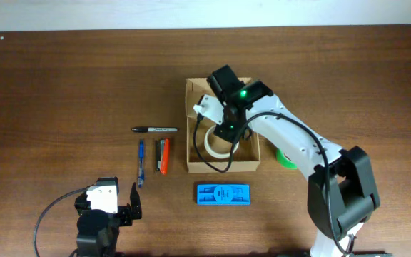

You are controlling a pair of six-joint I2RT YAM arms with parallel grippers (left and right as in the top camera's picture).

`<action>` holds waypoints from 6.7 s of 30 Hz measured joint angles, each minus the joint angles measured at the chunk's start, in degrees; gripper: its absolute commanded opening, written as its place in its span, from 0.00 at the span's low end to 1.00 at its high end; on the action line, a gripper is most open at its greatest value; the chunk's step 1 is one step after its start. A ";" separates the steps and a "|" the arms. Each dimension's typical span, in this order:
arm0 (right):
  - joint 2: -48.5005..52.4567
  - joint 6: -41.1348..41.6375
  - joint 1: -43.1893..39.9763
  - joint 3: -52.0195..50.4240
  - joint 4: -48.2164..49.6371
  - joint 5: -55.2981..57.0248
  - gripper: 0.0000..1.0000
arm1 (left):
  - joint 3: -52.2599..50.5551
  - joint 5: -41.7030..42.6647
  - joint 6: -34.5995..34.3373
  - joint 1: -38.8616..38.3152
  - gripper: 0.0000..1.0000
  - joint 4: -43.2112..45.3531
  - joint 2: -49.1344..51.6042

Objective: Pack container
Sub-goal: 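Carry the white tape roll into the box and release it, then move the right gripper to the green tape roll and grasp its rim, then lift the green tape roll into the box and release it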

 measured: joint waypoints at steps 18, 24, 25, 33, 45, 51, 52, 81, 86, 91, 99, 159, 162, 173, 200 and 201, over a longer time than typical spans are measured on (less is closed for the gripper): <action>0.17 -0.09 0.00 -3.87 4.00 0.00 0.46 | 0.00 0.00 0.00 0.00 1.00 0.00 0.00; 0.17 0.22 0.00 -3.78 2.25 -0.09 0.47 | 0.00 0.00 0.00 0.00 1.00 0.00 0.00; 0.15 0.26 0.00 -3.58 1.18 -0.28 0.47 | 0.00 0.00 -0.02 0.00 0.99 0.00 0.00; -3.23 1.16 0.00 2.60 -5.49 -6.58 0.48 | 0.00 0.00 0.00 0.00 1.00 0.00 0.00; -20.28 41.27 0.00 9.53 -17.59 17.88 0.74 | 0.00 0.00 -0.02 0.00 1.00 0.00 0.00; -21.92 57.44 -1.55 9.40 -30.95 24.79 0.94 | 0.00 0.00 0.00 0.00 0.99 0.00 0.00; -21.97 58.90 -2.49 9.07 -32.24 25.40 0.95 | 0.00 0.00 0.00 0.00 1.00 0.02 0.00; -30.49 52.30 -38.01 -32.94 0.79 -4.52 0.83 | 0.00 0.00 0.13 0.00 1.00 0.00 -0.02; -30.49 52.48 -38.01 -36.76 5.70 -5.33 0.78 | 0.00 0.00 0.13 0.00 1.00 0.02 0.00; -28.76 52.57 -38.01 -37.59 10.32 -5.77 0.74 | 0.00 0.00 0.15 0.00 1.00 0.02 -0.02; -22.01 53.00 -38.01 -37.62 14.29 -5.75 0.48 | 0.00 0.00 0.13 0.00 1.00 0.00 0.00; -2.51 -0.04 -4.81 9.29 -12.81 -5.79 0.03 | 0.00 0.00 0.13 0.00 1.00 0.00 -0.02; -1.53 -0.15 -4.70 9.29 -13.27 -4.94 0.04 | 0.00 0.00 0.13 0.00 1.00 0.02 -0.02; 2.56 -0.44 -4.70 9.29 -12.70 -2.95 0.04 | 0.00 0.00 0.15 0.00 1.00 0.02 -0.02; 3.28 -0.57 -4.70 9.29 -13.03 -0.83 0.32 | 0.00 0.00 0.13 0.00 0.99 0.00 -0.02; 2.75 -0.59 -4.70 9.29 -13.51 -1.36 0.31 | 0.00 0.00 0.13 0.00 1.00 0.00 -0.02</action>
